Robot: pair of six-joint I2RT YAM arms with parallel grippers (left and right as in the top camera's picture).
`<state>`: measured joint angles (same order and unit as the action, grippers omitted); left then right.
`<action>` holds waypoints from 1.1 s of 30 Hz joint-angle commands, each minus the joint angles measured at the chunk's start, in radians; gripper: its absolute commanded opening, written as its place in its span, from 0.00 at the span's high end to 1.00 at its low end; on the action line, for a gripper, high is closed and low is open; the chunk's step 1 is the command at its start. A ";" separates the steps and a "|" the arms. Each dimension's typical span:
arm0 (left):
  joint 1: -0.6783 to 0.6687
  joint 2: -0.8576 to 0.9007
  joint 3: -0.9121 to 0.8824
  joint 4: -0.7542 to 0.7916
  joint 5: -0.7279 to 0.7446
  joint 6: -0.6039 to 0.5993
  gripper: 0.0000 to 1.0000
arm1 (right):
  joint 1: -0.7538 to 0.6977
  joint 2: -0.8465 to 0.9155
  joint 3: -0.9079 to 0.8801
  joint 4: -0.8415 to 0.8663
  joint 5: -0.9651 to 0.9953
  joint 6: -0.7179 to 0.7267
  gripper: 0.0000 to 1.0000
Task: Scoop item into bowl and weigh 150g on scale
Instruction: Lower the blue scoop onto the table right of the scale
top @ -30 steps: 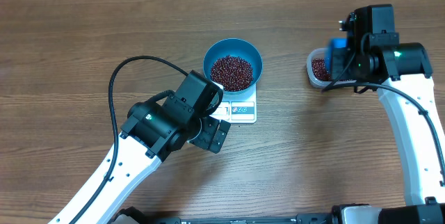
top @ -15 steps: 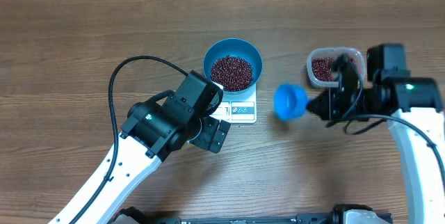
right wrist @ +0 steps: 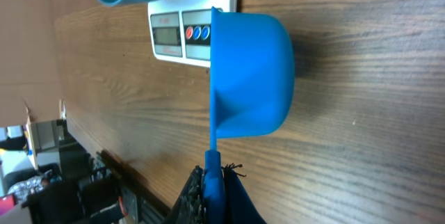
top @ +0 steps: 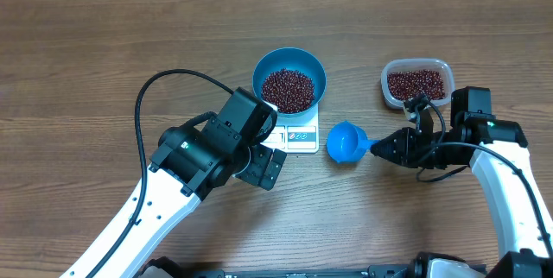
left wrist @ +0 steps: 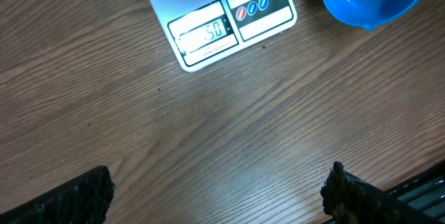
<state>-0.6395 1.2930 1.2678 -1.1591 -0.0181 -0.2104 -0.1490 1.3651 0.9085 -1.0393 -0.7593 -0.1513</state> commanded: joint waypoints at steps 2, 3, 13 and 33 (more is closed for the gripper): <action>0.006 -0.018 0.008 0.000 0.008 -0.014 0.00 | -0.004 0.039 -0.006 0.040 -0.027 0.024 0.96; 0.006 -0.018 0.008 0.000 0.008 -0.014 0.00 | -0.004 0.060 -0.006 0.048 -0.023 0.025 0.96; 0.006 -0.018 0.008 0.000 0.008 -0.014 0.01 | -0.004 0.152 -0.006 0.047 0.176 0.184 0.96; 0.006 -0.018 0.008 0.000 0.008 -0.014 0.00 | -0.004 0.152 -0.001 0.035 0.408 0.335 0.34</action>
<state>-0.6395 1.2930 1.2678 -1.1595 -0.0181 -0.2100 -0.1501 1.5120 0.9077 -1.0073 -0.3729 0.1669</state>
